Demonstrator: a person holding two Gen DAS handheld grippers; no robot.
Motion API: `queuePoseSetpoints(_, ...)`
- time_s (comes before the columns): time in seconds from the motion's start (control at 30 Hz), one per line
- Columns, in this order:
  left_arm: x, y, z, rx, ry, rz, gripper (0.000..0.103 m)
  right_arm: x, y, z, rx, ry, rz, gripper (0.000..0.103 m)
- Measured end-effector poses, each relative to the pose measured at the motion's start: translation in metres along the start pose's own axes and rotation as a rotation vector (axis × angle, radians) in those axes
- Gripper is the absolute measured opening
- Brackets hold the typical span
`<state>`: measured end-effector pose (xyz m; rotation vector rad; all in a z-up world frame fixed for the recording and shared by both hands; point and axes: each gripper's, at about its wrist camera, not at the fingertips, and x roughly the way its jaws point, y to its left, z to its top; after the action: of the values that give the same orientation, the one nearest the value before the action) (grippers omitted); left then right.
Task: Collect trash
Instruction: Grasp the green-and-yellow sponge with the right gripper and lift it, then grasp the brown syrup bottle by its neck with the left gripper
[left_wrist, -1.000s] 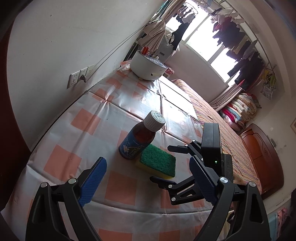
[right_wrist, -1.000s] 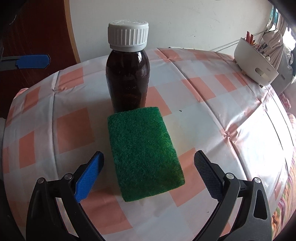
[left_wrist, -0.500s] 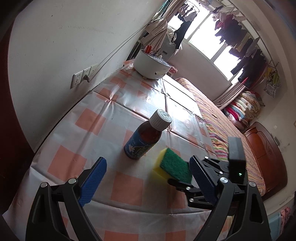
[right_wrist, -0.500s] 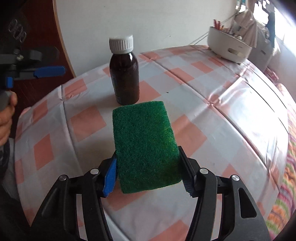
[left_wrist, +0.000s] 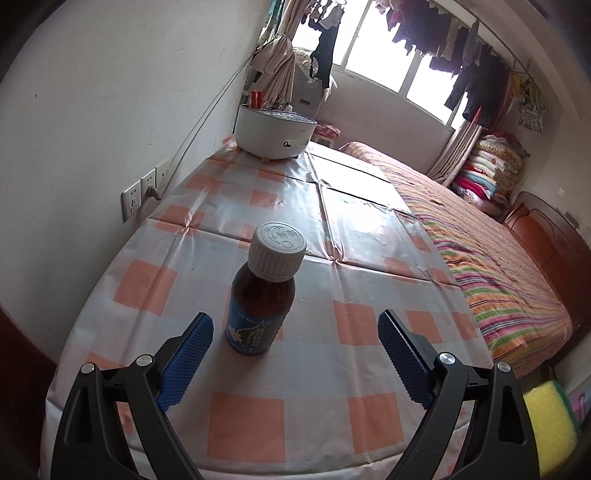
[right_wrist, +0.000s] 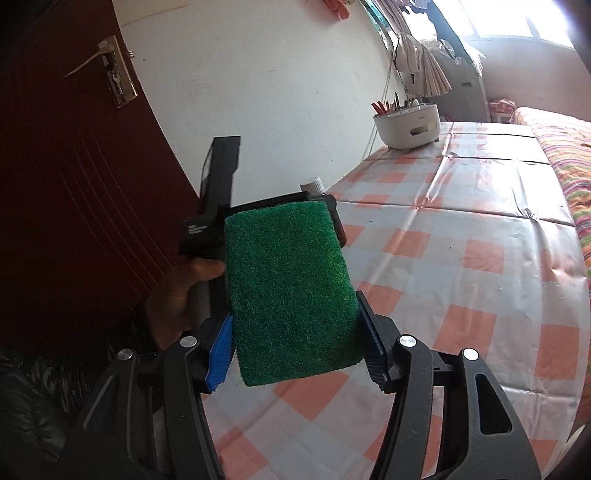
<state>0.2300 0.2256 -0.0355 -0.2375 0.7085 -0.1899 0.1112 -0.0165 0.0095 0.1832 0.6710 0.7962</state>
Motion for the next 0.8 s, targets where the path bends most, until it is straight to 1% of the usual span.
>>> queuePoseSetpoints(0.13,0.017,0.003,0.002,0.003,0.024,0.039,0.088,0.002,0.003,-0.002,0.013,-0.021,0.034,0.057)
queuePoseSetpoints(0.27,0.027,0.003,0.005,0.022,0.027,0.069,0.088,-0.001,-0.006,-0.008,0.029,-0.033,0.057,0.057)
queuePoseSetpoints(0.37,0.033,-0.002,0.007,0.053,0.021,0.093,0.088,-0.001,-0.01,-0.009,0.033,-0.042,0.068,0.057)
queuePoseSetpoints(0.53,0.046,-0.005,0.008,0.099,0.04,0.14,0.088,-0.008,-0.006,-0.012,0.048,-0.061,0.092,0.058)
queuePoseSetpoints(0.63,0.054,-0.005,0.007,0.113,0.057,0.146,0.086,-0.009,-0.008,-0.012,0.059,-0.075,0.097,0.058)
queuePoseSetpoints(0.67,0.056,-0.005,0.007,0.119,0.061,0.157,0.081,-0.009,-0.009,-0.012,0.063,-0.076,0.1,0.058)
queuePoseSetpoints(0.73,0.061,-0.003,0.006,0.12,0.08,0.168,0.065,-0.011,-0.009,-0.013,0.066,-0.081,0.093,0.058)
queuePoseSetpoints(0.77,0.063,-0.001,0.006,0.113,0.088,0.177,0.052,-0.011,-0.009,-0.013,0.067,-0.082,0.094,0.058)
queuePoseSetpoints(0.8,0.065,0.003,0.005,0.1,0.094,0.182,0.043,-0.011,-0.009,-0.014,0.069,-0.083,0.093,0.058)
